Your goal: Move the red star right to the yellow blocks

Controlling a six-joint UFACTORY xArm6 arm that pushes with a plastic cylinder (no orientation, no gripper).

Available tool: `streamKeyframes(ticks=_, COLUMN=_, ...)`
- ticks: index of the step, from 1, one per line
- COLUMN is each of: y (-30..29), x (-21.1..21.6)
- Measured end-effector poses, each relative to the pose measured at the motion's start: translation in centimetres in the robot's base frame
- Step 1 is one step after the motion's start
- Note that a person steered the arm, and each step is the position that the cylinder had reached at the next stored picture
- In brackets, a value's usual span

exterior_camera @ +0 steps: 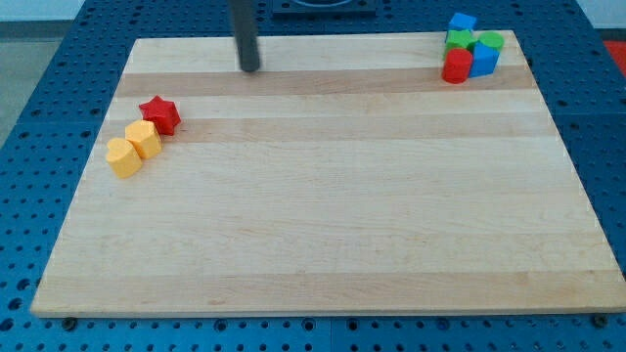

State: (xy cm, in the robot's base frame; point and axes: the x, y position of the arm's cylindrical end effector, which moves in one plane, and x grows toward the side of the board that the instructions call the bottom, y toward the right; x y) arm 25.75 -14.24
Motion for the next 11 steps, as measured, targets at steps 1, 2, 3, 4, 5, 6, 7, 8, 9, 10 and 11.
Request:
streamKeyframes(ticks=1, y=-6.7, x=0.6)
streamKeyframes(ticks=2, y=-11.7, x=2.6)
streamKeyframes(ticks=3, y=-13.1, x=6.6)
streamKeyframes(ticks=4, y=-12.2, x=8.1)
streamKeyframes(ticks=5, y=-8.6, x=8.2)
streamKeyframes(ticks=6, y=-5.9, x=9.4)
streamKeyframes(ticks=7, y=-2.7, x=11.5)
streamKeyframes(ticks=8, y=-0.9, x=15.0)
streamKeyframes(ticks=9, y=-3.1, x=16.1)
streamKeyframes(ticks=10, y=-2.2, x=13.6)
streamKeyframes(ticks=11, y=-2.3, x=11.0)
